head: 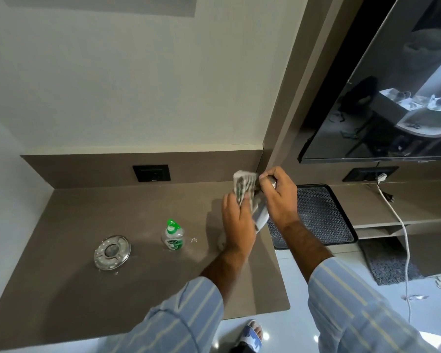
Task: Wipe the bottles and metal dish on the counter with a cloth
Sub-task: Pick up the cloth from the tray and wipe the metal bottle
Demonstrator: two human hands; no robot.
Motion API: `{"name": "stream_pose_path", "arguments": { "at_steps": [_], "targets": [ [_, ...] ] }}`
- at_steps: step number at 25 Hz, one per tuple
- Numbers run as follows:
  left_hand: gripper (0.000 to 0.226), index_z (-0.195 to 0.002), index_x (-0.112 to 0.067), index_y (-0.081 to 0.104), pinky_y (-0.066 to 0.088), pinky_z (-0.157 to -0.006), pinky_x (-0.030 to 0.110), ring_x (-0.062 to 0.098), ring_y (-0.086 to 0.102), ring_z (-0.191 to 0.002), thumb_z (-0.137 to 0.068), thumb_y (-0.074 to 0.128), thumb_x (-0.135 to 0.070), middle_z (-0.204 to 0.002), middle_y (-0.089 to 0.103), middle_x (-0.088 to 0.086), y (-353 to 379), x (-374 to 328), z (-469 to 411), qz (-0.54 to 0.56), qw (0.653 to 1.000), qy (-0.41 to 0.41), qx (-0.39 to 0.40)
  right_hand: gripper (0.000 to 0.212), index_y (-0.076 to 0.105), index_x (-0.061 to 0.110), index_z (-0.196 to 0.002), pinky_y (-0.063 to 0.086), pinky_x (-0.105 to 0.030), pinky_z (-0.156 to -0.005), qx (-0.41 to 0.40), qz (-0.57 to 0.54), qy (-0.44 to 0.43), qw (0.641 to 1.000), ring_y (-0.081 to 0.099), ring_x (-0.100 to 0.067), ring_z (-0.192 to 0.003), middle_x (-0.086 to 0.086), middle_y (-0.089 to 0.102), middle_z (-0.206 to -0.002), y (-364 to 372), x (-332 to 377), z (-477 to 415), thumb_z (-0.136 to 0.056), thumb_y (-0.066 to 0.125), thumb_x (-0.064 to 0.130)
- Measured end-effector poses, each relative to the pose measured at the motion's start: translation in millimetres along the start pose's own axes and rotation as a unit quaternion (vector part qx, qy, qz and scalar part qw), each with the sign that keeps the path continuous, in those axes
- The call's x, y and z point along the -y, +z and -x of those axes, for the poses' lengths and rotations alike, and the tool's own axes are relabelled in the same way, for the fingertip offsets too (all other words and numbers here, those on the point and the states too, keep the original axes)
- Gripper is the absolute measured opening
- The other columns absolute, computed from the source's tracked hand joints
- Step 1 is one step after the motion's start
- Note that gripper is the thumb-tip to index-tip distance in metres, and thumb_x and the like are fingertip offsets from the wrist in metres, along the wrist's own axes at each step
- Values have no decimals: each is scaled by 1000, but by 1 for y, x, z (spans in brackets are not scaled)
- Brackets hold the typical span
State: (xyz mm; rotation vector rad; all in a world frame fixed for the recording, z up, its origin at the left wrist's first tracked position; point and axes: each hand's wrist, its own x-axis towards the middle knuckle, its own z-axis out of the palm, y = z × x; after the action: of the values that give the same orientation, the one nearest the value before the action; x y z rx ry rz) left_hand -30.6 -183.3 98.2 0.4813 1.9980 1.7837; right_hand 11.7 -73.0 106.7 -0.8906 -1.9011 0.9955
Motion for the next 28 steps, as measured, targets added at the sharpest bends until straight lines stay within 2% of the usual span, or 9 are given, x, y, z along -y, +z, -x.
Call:
{"name": "stream_pose_path", "arguments": {
  "at_steps": [4, 7, 10, 13, 16, 20, 22, 24, 28],
  "targets": [
    [30, -122, 5, 60, 43, -91, 35, 38, 60, -114, -105, 48, -17, -124, 65, 24, -26, 31, -13, -132, 986, -98, -15, 13, 65, 16, -85, 51, -32, -77, 4, -3, 2, 1000, 62, -11, -82, 3, 68, -84, 3, 0, 1, -90, 60, 27],
    [27, -120, -4, 61, 51, -87, 35, 27, 62, -103, -103, 52, -22, -116, 65, 14, -14, 5, -11, -86, 996, 8, -15, 12, 63, 16, -86, 50, -30, -76, 0, -1, -7, 1000, 60, -10, -81, 6, 66, -84, 12, 6, 2, -91, 60, 26],
    [30, -126, -11, 57, 48, -81, 18, 8, 56, -95, -98, 54, -23, -114, 63, 4, -1, 9, 22, -49, 995, 85, -9, 10, 62, 20, -86, 48, -29, -76, 4, 12, -6, 1000, 58, -9, -80, 9, 64, -84, 13, 9, -4, -92, 60, 27],
    [30, -126, 5, 57, 39, -83, 22, 30, 60, -108, -98, 56, -5, -121, 63, 23, -17, 42, 22, -76, 996, -30, -40, 9, 61, 25, -82, 48, -29, -76, -7, -11, 23, 1000, 58, -8, -81, 5, 66, -84, 0, 3, -5, -91, 60, 26],
    [22, -117, 2, 62, 32, -69, 18, 38, 63, -106, -101, 53, -11, -116, 68, 24, -30, 48, 0, -93, 988, -115, -31, 7, 62, 21, -84, 50, -30, -77, -4, -4, 24, 1000, 59, -7, -80, 3, 67, -84, -2, 0, 1, -88, 60, 26],
    [22, -115, -13, 64, 39, -63, 4, 19, 58, -89, -102, 52, -26, -111, 69, 6, -24, 15, -25, -109, 994, -22, 0, 6, 62, 18, -89, 49, -22, -73, 39, 9, -11, 999, 57, -1, -76, 10, 64, -84, 8, 13, 0, -87, 61, 24],
    [23, -115, -12, 63, 43, -73, 13, 23, 62, -96, -103, 50, -28, -113, 69, 7, -31, 17, -32, -126, 992, -10, 5, 8, 62, 18, -89, 47, -19, -69, 86, 38, -52, 994, 56, -4, -74, 7, 63, -83, 10, 20, -1, -86, 59, 24],
    [26, -118, -7, 61, 49, -85, 36, 33, 64, -106, -104, 48, -25, -117, 69, 15, -44, 35, -35, -154, 986, -59, 22, 12, 64, 16, -88, 45, -19, -68, 135, 71, -114, 982, 57, -11, -75, 2, 63, -83, 16, 29, 3, -85, 58, 25],
    [27, -123, -6, 60, 51, -94, 47, 38, 64, -109, -102, 48, -19, -117, 70, 19, -61, 66, -29, -160, 980, -112, 42, 13, 67, 9, -84, 46, -26, -69, 148, 69, -154, 974, 59, -20, -76, -4, 64, -82, 31, 36, 17, -84, 60, 21]
  ]
}}
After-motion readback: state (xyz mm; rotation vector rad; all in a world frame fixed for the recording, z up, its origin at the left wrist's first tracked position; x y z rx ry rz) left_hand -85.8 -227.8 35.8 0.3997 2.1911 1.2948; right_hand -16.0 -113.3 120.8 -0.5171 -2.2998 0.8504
